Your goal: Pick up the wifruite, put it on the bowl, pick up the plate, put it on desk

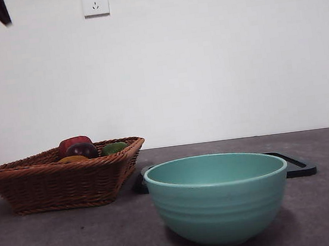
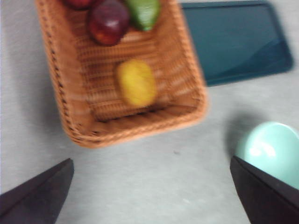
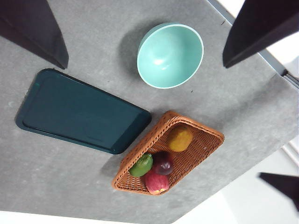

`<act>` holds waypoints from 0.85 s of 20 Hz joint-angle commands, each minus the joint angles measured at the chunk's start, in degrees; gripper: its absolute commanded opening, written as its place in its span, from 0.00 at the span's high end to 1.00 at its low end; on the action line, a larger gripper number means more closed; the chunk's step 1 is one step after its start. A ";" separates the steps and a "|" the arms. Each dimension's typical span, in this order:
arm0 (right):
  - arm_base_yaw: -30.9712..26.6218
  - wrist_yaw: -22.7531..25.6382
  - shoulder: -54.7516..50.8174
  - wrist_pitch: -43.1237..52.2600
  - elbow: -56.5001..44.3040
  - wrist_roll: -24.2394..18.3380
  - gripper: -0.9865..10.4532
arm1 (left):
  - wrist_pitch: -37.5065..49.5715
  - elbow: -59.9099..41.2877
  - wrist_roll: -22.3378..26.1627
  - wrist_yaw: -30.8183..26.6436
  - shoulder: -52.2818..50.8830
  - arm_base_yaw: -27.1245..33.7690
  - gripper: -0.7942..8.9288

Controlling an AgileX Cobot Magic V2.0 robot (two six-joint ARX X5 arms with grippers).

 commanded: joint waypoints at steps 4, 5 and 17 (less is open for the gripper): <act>0.20 -0.11 0.33 1.51 0.94 0.63 0.40 | 0.31 9.31 -1.86 -1.90 15.82 -0.94 0.28; 0.20 -0.13 0.33 1.92 0.94 0.68 0.40 | 0.39 10.36 -1.86 -1.92 18.53 -1.25 0.28; 0.20 -0.11 0.33 2.05 0.94 0.66 0.40 | 9.75 12.11 -2.60 -10.05 39.10 -6.60 0.28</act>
